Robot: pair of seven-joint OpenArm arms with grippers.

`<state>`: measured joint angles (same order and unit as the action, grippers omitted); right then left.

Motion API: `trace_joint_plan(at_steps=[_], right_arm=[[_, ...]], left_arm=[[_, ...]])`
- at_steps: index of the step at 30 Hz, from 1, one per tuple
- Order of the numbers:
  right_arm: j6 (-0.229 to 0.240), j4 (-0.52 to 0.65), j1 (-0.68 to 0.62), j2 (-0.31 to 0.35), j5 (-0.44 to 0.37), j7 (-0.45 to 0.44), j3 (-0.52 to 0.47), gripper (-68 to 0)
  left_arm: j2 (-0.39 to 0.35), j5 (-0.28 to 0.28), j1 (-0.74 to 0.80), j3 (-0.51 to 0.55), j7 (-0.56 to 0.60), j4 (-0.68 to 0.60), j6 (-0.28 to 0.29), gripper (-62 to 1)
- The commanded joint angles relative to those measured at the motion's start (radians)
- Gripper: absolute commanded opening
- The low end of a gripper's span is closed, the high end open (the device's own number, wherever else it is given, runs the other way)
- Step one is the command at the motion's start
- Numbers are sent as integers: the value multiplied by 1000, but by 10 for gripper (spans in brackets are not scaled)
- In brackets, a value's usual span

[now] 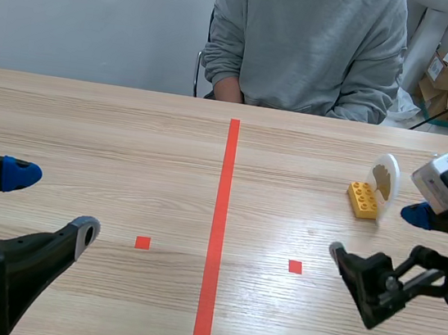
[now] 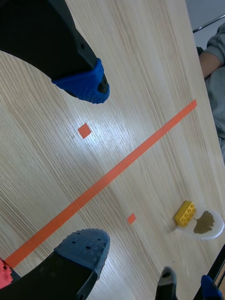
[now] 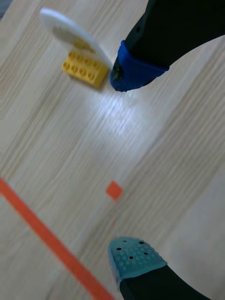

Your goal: Do the leaf sorting experiment

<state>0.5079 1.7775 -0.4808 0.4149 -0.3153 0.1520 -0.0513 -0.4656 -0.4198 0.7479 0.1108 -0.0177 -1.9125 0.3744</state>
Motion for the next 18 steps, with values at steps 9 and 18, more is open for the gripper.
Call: trace_joint_plan(at_steps=[9,18], right_arm=[[201,196,-211,17,-176,-23,-209,-31],[238,200,-237,8,-218,2,-231,-36]], left_arm=[[5,-6,-1,23,21,-13,2,-37],[5,-6,0,55,16,-13,5,-37]])
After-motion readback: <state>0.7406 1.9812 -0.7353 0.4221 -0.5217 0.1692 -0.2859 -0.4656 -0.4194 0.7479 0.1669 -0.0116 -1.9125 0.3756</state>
